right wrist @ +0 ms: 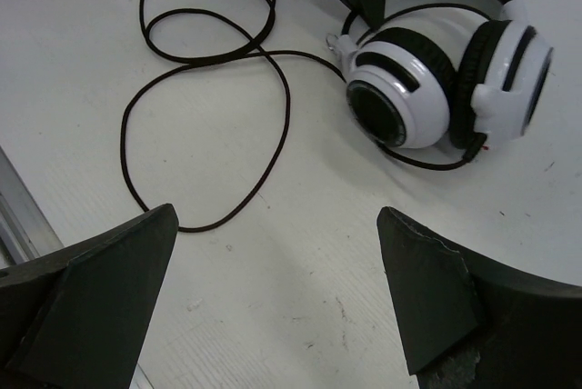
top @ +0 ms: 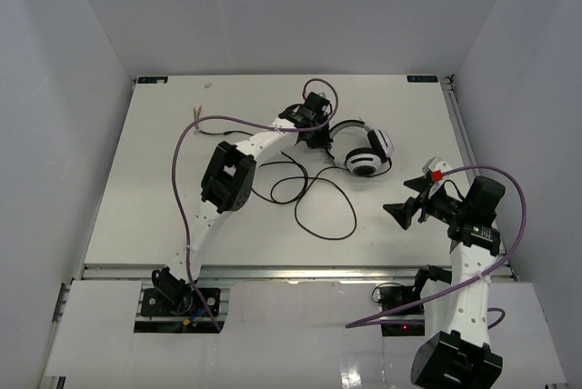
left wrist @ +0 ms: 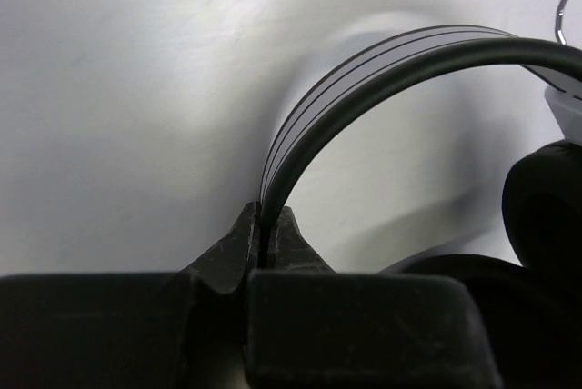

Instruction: Wrap the headphones

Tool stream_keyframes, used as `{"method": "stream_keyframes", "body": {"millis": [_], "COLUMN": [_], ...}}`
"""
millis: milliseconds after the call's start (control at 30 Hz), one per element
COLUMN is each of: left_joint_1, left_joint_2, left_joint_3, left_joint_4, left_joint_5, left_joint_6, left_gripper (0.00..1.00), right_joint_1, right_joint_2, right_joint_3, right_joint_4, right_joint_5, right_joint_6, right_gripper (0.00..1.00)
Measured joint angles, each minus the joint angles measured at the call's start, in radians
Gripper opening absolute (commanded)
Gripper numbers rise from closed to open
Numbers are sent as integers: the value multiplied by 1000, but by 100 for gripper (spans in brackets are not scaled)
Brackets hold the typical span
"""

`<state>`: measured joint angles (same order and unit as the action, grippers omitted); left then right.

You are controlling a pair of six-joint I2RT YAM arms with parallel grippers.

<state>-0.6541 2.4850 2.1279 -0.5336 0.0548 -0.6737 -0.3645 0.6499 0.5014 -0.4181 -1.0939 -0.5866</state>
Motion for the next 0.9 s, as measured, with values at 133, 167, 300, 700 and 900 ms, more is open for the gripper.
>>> {"method": "stream_keyframes", "body": {"millis": [133, 167, 300, 700, 900], "left_joint_1": [37, 54, 134, 301, 351], "left_joint_2": [-250, -338, -644, -1352, -1423], "left_joint_3": [-327, -422, -667, -1403, -1608], "left_joint_4": [44, 59, 133, 234, 163], "left_joint_5": [-44, -59, -100, -222, -219], "left_joint_6": [8, 5, -16, -117, -174], "left_gripper": [0, 0, 0, 0, 0], "right_joint_1": [0, 0, 0, 0, 0], "right_joint_2": [-16, -17, -21, -29, -29], "right_joint_3": [0, 0, 0, 0, 0], "right_joint_4": [-7, -10, -27, -28, -28], "right_joint_5": [-4, -6, -15, -38, -44], "right_joint_6": [-19, -24, -37, -42, -41], "right_gripper": [97, 96, 96, 96, 96]}}
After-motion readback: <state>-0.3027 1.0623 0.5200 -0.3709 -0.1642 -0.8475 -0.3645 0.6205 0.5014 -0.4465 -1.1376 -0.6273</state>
